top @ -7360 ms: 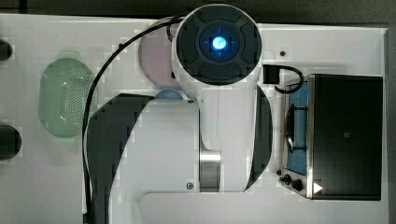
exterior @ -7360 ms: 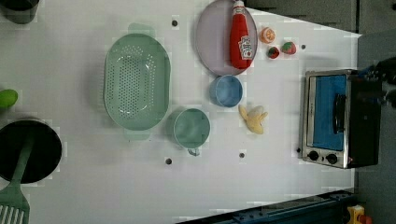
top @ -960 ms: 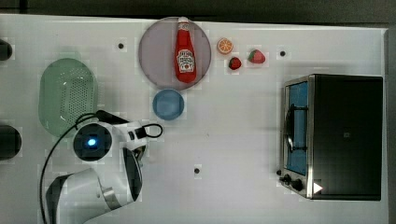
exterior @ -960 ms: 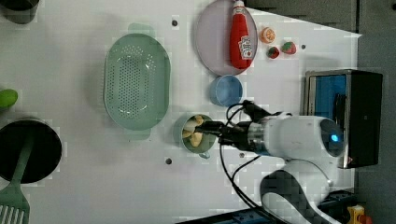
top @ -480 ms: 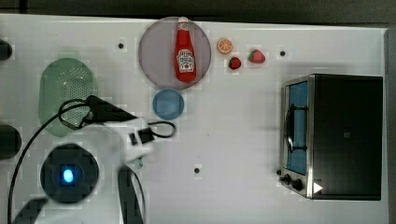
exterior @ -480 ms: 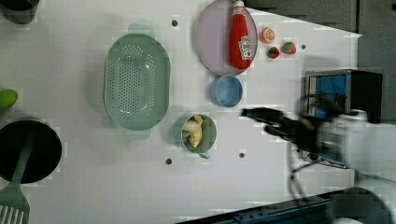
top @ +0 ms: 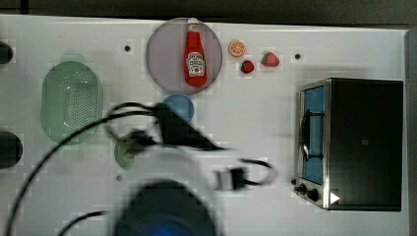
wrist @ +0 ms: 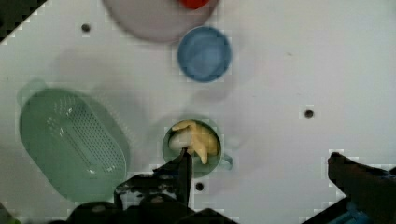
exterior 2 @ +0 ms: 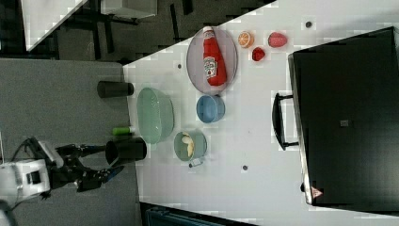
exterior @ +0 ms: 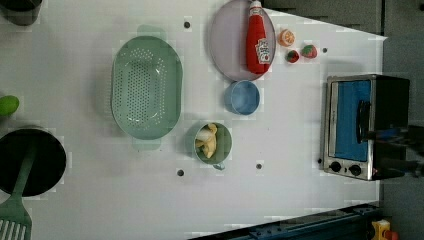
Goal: Pick Banana and place it in mug.
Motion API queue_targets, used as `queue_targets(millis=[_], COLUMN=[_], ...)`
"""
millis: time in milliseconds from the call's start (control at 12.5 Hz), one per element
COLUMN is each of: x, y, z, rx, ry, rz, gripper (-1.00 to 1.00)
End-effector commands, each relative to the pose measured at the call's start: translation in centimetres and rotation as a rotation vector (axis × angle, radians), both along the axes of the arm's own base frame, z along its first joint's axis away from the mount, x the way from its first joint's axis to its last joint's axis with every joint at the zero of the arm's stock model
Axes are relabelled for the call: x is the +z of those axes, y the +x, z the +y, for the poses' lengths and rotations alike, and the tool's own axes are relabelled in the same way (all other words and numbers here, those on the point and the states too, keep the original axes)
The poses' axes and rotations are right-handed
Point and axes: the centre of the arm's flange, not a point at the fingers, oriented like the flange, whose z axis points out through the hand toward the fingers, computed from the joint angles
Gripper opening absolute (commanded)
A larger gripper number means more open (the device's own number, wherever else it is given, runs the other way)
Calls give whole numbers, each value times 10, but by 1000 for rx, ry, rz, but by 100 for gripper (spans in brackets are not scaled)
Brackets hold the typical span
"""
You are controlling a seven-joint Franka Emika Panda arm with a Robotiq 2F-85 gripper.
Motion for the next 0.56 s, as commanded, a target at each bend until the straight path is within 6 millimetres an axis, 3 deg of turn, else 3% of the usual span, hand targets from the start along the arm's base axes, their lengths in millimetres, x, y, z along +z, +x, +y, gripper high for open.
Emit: queue_targets(millis=[80,240,560], x=[13,18,10], y=[9,6,2], z=[-76,-93,-88], rx=[-88,-98,-167], ry=[-102,-141,-122], rz=[-25,-17,48], gripper=[100,100,100])
